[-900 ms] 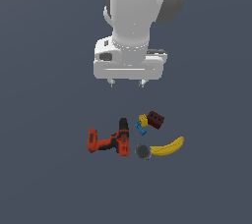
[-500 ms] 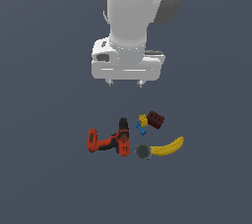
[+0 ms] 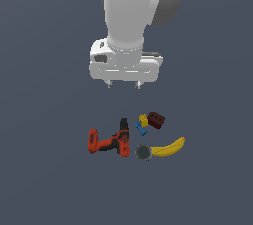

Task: Pick up a designated object from a clutter of objects.

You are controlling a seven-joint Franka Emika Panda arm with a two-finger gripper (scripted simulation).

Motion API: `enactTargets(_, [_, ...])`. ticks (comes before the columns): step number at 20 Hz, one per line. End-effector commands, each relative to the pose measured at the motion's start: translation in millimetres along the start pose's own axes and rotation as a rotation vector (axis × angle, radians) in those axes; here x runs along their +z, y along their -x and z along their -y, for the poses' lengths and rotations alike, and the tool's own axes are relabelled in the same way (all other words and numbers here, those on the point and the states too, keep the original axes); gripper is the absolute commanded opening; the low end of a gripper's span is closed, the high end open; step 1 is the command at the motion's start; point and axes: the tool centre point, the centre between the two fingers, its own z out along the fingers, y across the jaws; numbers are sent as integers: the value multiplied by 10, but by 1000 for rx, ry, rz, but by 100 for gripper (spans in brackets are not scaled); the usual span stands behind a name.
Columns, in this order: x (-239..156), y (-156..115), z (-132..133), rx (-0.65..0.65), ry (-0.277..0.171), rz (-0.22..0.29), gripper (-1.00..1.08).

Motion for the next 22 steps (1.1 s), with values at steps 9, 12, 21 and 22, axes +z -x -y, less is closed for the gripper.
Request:
enactTargets(9, [90, -121, 104, 83, -3, -3, 100])
enactTargets(12, [139, -184, 161, 127, -5, -5, 100])
enactTargets(21, [358, -428, 403, 309, -12, -11, 100])
enactTargets(22, [385, -455, 434, 331, -13, -12, 100])
